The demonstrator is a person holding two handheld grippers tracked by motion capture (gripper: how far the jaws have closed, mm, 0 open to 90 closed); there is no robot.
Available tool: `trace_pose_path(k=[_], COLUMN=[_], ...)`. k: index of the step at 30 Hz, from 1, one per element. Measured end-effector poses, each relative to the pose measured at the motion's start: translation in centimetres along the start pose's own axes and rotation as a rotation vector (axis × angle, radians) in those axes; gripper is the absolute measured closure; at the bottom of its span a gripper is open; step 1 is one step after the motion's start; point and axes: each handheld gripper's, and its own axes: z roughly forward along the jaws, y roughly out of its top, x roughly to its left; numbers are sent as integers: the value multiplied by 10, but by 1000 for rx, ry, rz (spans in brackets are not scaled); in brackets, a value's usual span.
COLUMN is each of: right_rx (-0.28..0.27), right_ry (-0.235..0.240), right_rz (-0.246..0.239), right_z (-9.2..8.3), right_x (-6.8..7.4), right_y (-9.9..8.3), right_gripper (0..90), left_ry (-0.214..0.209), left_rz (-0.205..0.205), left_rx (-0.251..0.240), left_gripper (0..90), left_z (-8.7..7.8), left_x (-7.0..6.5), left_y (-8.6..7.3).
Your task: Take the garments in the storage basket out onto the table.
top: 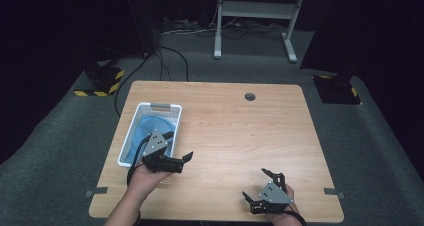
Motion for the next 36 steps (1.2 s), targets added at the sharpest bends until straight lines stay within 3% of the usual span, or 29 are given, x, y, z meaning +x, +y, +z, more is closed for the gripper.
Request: trace_pose_path(k=[21,36], right_rx=[1,4], right_ry=[0,-3], right_rz=[0,-4], right_z=[0,0], right_x=[0,0], right_y=[0,0], right_gripper=[4,4], left_ry=[99,209], left_rz=[-39,-77], left_rx=[-9,23], left_gripper=[17,15], left_z=[-14,-16], left_x=[26,43], left_y=[-6,-16])
